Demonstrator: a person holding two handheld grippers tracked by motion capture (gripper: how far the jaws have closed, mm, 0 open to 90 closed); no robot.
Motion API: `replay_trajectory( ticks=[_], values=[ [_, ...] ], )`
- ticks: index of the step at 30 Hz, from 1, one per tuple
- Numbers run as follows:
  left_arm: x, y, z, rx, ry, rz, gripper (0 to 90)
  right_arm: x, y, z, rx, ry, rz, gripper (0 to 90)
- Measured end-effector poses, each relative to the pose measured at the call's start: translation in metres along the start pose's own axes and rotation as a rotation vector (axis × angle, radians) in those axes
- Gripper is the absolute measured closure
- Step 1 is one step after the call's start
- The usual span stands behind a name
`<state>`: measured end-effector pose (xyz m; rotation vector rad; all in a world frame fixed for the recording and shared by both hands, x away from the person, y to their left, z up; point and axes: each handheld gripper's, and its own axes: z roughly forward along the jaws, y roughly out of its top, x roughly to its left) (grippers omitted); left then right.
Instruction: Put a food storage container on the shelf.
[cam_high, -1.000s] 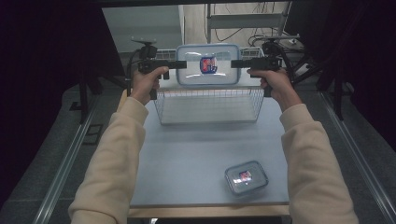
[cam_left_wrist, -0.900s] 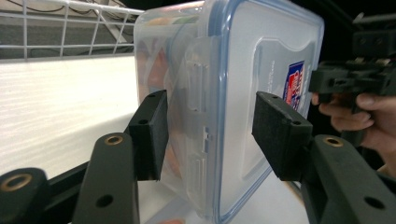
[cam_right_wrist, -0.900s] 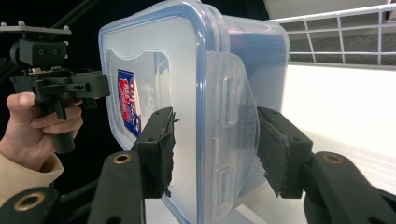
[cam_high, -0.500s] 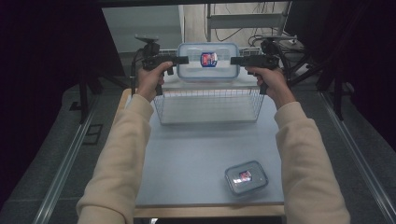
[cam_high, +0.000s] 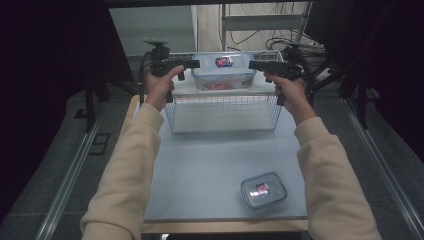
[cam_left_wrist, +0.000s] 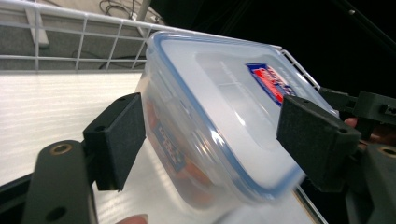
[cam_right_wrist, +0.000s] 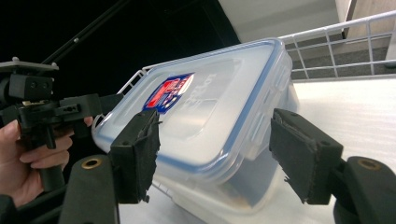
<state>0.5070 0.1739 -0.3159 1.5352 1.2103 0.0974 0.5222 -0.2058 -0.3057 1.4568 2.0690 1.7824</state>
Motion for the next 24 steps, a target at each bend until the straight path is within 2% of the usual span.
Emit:
replay_trajectory(
  ticks=[5,10,12,15,18,20,24],
  values=[
    [-0.009,-0.012,-0.019,-0.008,-0.003,0.054,24.8,0.008,-0.004,-0.017,0.015,0.012,-0.049,32.5],
    [-0.018,-0.035,-0.038,-0.017,-0.021,0.095,25.4,0.015,-0.021,-0.035,0.038,0.004,-0.121,31.7],
    [-0.025,-0.05,-0.048,-0.019,-0.031,0.128,25.6,0.016,-0.03,-0.044,0.044,0.011,-0.135,31.6],
    [-0.031,-0.069,-0.058,-0.024,-0.063,0.142,25.5,0.015,-0.046,-0.057,0.038,0.034,-0.148,31.6],
    [-0.036,-0.089,-0.067,-0.026,-0.062,0.178,25.6,0.012,-0.065,-0.07,0.047,0.042,-0.172,31.3],
    [-0.038,-0.102,-0.07,-0.02,-0.07,0.185,25.6,0.01,-0.077,-0.078,0.058,0.043,-0.184,30.9],
    [-0.035,-0.132,-0.074,-0.006,-0.101,0.162,25.5,0.003,-0.105,-0.094,0.067,0.047,-0.202,30.8]
  ],
)
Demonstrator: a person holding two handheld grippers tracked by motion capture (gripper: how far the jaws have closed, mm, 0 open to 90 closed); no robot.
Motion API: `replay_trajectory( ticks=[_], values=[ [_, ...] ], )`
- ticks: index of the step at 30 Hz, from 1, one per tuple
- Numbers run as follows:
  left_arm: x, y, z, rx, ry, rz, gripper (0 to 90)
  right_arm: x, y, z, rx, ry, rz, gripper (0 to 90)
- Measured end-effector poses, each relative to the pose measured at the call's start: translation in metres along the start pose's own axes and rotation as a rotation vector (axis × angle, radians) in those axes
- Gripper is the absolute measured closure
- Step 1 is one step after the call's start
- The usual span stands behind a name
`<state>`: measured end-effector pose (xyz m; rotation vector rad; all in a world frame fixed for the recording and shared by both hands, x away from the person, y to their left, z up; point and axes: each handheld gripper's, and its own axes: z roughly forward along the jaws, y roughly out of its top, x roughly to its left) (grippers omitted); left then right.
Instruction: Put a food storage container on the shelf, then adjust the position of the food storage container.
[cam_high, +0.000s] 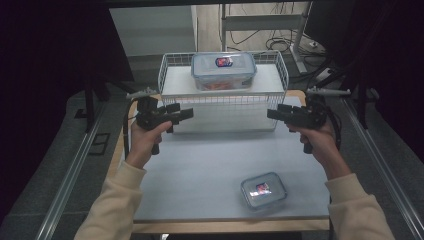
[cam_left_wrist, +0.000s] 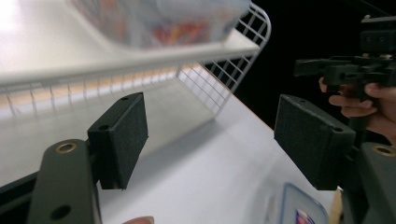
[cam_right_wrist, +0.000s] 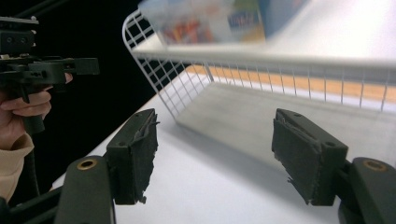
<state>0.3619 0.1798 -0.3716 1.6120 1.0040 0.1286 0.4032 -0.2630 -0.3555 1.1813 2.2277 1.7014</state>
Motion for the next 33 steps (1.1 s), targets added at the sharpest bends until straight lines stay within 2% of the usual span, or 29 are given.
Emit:
replay_trajectory(
  ticks=[4,8,11,14,16,19,24,28,33],
  values=[
    [-0.002,-0.028,0.0,0.024,-0.013,-0.02,25.5,-0.003,-0.028,-0.009,0.01,0.012,0.012,30.7],
    [-0.004,-0.053,0.0,0.051,-0.017,-0.027,25.5,-0.004,-0.054,-0.016,0.028,-0.001,-0.005,30.6],
    [-0.005,-0.068,0.0,0.072,-0.02,-0.031,25.7,-0.004,-0.072,-0.019,0.044,-0.002,-0.011,30.6],
    [-0.007,-0.08,0.001,0.078,-0.046,-0.043,25.8,-0.004,-0.087,-0.021,0.052,-0.003,-0.011,30.7],
    [-0.008,-0.083,0.002,0.092,-0.027,-0.027,26.0,-0.004,-0.093,-0.023,0.055,-0.002,-0.007,30.6],
    [-0.008,-0.088,0.002,0.093,-0.019,-0.035,26.0,-0.004,-0.096,-0.027,0.06,-0.02,-0.01,30.6],
    [-0.005,-0.104,0.002,0.132,0.031,-0.018,26.1,-0.002,-0.103,-0.029,0.076,-0.042,-0.022,31.0],
    [-0.002,-0.111,0.004,0.148,0.048,-0.021,26.0,0.002,-0.115,-0.036,0.112,-0.047,-0.042,38.1],
    [-0.002,-0.118,0.013,0.186,0.062,-0.007,26.0,0.007,-0.124,-0.043,0.14,-0.057,-0.064,55.0]
  ],
)
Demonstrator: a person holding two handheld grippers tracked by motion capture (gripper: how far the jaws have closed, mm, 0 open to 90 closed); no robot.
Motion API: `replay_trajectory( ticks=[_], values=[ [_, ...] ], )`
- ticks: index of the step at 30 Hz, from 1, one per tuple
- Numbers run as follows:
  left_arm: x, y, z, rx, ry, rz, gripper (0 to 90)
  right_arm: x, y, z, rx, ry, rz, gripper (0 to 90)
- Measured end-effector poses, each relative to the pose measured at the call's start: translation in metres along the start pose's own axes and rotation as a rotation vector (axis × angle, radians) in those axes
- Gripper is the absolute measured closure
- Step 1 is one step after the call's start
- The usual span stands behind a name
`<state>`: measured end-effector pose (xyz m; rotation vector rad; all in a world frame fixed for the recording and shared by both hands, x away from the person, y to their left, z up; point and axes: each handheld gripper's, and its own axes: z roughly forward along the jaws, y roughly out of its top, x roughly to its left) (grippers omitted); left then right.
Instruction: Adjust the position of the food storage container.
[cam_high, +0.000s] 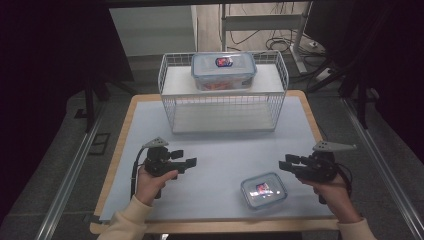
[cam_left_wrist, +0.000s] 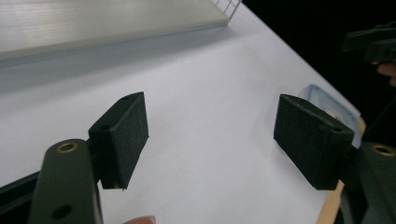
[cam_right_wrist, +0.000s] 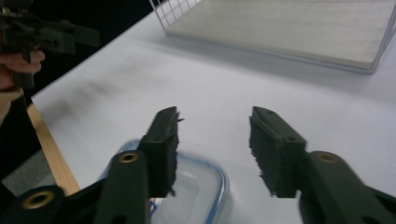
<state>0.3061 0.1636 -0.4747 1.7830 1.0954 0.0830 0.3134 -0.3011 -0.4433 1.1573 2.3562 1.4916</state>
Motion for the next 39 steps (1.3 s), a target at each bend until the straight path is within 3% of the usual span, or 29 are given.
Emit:
replay_trajectory(
  ticks=[6,11,14,18,24,29,34,39],
  values=[
    [0.003,-0.009,0.009,0.038,0.015,0.002,25.8,0.004,-0.013,-0.006,0.055,-0.004,-0.051,76.3],
    [0.005,-0.013,0.009,0.047,0.025,-0.002,25.7,0.011,-0.027,-0.014,0.094,0.027,-0.08,88.8],
    [0.007,-0.015,0.01,0.05,0.028,-0.003,25.7,0.018,-0.037,-0.017,0.116,0.041,-0.093,89.2],
    [0.009,-0.017,0.009,0.055,0.03,-0.007,25.7,0.029,-0.052,-0.018,0.154,0.102,-0.123,89.3],
    [0.016,-0.022,0.009,0.064,0.039,-0.027,25.7,0.052,-0.074,0.0,0.293,0.179,-0.195,89.3],
    [0.018,-0.023,0.009,0.068,0.036,-0.042,25.7,0.06,-0.083,0.017,0.367,0.166,-0.249,89.4],
    [0.018,-0.023,0.01,0.069,0.035,-0.037,25.7,0.063,-0.081,0.028,0.355,0.095,-0.293,89.4],
    [0.019,-0.023,0.011,0.072,0.037,-0.037,25.7,0.065,-0.074,0.041,0.339,0.087,-0.298,89.4]
  ],
)
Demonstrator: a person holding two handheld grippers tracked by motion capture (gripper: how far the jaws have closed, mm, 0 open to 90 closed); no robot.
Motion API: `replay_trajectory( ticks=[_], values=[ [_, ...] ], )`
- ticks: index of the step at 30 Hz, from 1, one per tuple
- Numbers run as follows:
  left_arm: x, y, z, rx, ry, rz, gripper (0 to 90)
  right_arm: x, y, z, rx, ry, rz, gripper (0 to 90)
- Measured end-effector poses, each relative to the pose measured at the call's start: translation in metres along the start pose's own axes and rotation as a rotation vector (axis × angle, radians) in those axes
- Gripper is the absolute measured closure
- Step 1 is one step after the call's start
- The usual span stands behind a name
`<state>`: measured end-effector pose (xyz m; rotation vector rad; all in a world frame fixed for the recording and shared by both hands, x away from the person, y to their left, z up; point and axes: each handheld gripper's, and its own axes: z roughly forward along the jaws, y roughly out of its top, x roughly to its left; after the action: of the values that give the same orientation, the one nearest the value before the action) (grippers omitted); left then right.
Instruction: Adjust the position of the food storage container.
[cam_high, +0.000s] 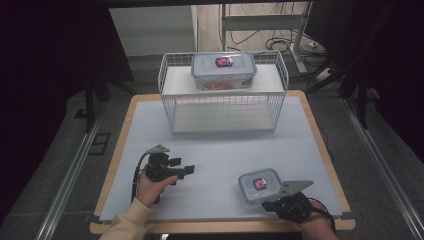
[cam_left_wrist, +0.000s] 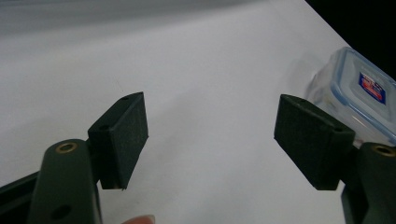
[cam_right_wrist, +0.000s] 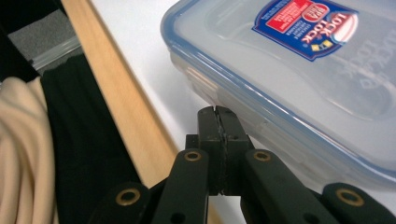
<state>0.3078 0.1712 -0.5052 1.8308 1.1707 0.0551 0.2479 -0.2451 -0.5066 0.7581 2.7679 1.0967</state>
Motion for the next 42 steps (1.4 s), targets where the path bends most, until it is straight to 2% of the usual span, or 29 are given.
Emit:
replay_trajectory(
  ticks=[6,12,17,21,23,25,28,31,33,35,39,42],
  values=[
    [0.002,0.0,0.0,0.001,-0.002,-0.011,25.6,-0.009,0.017,0.016,-0.016,0.004,0.022,89.4],
    [0.003,0.0,-0.001,-0.004,-0.002,-0.012,25.5,-0.026,0.039,0.032,-0.034,0.0,0.056,89.4],
    [0.004,-0.001,0.0,0.002,-0.002,-0.009,25.5,-0.03,0.041,0.039,-0.024,-0.022,0.067,89.4],
    [0.004,0.0,-0.001,0.0,-0.002,-0.01,25.5,-0.024,0.037,0.031,-0.043,-0.013,0.065,89.4],
    [0.004,0.0,-0.002,0.0,-0.001,-0.01,25.5,-0.021,0.035,0.019,-0.072,-0.017,0.063,89.4],
    [0.005,0.0,-0.002,-0.001,-0.001,-0.011,25.5,-0.021,0.032,0.002,-0.111,-0.04,0.074,89.4],
    [0.006,0.0,-0.003,-0.006,0.001,-0.015,25.5,-0.034,0.028,-0.027,-0.181,-0.102,0.124,89.4],
    [0.005,0.0,-0.004,-0.009,0.003,-0.015,25.5,-0.056,0.019,-0.047,-0.206,-0.165,0.2,89.4],
    [0.005,0.0,-0.003,-0.006,0.004,-0.013,25.7,-0.07,0.013,-0.049,-0.198,-0.2,0.255,89.4],
    [0.006,0.0,-0.002,-0.002,0.005,-0.013,25.8,-0.08,0.008,-0.045,-0.171,-0.223,0.287,89.4],
    [0.006,0.0,-0.001,0.0,0.005,-0.015,25.7,-0.093,0.008,-0.025,-0.104,-0.244,0.318,89.4],
    [0.006,0.0,-0.003,-0.004,0.006,-0.017,25.7,-0.097,0.015,-0.016,-0.101,-0.236,0.328,89.4]
  ],
)
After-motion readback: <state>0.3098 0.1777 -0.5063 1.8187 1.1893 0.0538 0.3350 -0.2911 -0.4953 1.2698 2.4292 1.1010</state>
